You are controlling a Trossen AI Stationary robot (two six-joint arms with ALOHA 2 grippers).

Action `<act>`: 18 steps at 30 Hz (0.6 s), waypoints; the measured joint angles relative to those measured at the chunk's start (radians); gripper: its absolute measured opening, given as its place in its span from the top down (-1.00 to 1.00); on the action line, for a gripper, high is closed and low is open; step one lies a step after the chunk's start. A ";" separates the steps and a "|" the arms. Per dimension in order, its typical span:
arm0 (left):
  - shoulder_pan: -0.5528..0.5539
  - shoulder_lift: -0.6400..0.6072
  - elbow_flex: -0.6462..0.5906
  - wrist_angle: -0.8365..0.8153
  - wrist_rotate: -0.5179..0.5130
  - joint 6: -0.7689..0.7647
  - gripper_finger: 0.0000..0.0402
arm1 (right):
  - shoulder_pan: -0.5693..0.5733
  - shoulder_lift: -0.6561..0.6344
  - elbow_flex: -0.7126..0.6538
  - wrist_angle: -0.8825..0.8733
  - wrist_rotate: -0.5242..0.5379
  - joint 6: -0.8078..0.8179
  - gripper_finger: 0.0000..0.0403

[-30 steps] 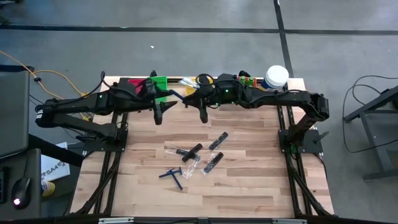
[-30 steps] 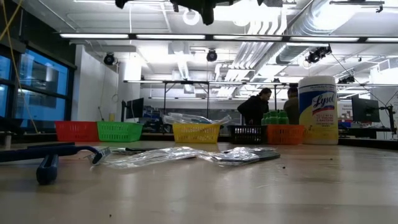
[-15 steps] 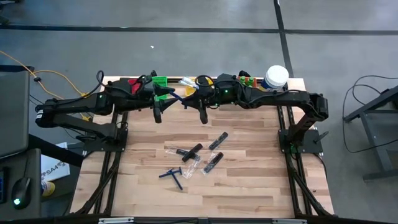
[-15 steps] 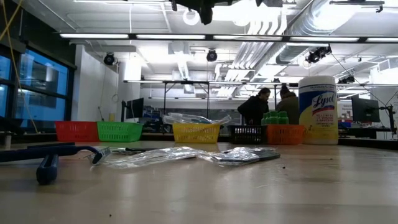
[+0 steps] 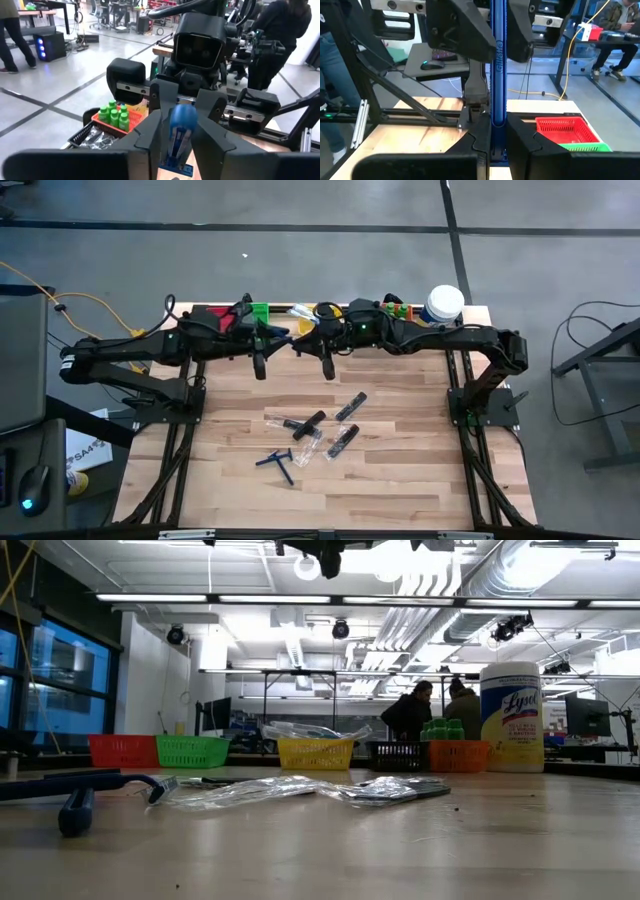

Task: Pick & Place Travel size toiletries
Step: Put the blue razor into the red bin

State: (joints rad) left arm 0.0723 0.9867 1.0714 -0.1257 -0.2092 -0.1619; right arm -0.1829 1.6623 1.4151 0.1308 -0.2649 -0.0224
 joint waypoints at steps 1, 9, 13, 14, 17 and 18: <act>0.000 0.000 0.000 -0.004 0.000 0.000 0.58 | 0.000 0.000 0.000 -0.003 0.000 0.000 0.87; 0.000 -0.010 0.001 -0.012 0.025 0.002 0.89 | 0.000 0.000 0.000 -0.020 -0.004 0.000 0.87; 0.000 -0.010 0.001 -0.022 0.035 0.001 0.88 | 0.000 0.000 0.000 -0.028 -0.004 0.001 0.70; 0.000 -0.010 0.001 -0.029 0.037 0.000 0.88 | 0.000 0.000 0.000 -0.029 -0.003 0.005 0.64; 0.000 -0.010 0.001 -0.054 0.030 0.000 0.88 | 0.000 0.000 0.000 -0.030 0.002 0.039 0.45; 0.000 -0.009 0.001 -0.062 0.019 0.000 0.88 | -0.001 -0.001 0.000 -0.035 0.001 0.053 0.39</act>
State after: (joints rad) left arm 0.0720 0.9775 1.0721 -0.1882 -0.1906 -0.1619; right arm -0.1835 1.6611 1.4151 0.0960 -0.2636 0.0308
